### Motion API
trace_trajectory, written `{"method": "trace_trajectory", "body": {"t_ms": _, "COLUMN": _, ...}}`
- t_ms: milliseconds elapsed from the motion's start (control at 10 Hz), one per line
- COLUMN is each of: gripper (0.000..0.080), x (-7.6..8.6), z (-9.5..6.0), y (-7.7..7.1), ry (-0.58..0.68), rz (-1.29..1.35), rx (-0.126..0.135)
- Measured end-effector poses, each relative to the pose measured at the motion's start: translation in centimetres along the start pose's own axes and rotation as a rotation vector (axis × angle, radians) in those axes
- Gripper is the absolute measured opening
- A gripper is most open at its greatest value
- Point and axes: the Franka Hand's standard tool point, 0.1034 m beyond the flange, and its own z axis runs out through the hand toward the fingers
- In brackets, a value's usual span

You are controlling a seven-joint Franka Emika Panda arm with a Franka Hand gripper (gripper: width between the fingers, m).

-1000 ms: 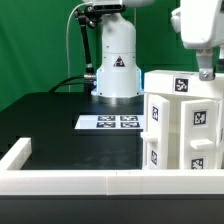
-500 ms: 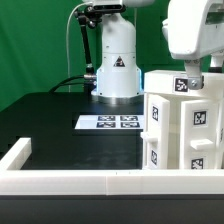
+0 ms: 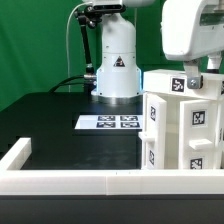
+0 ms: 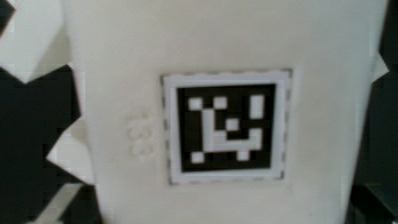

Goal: Assemble cabinet

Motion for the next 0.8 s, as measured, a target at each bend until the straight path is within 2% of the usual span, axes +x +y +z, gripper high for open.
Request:
{"method": "trace_trajectory", "body": {"t_ms": 200, "gripper": 0.0561, "x": -0.02, "z": 0.0, "y": 0.02, "ry": 0.0, "rz": 0.044, "rx": 0.0}}
{"method": "trace_trajectory", "body": {"t_ms": 800, "gripper": 0.0563, "x": 0.11, "z": -0.02, "y": 0.08, "ry": 0.008, "rz": 0.541, "rx": -0.004}}
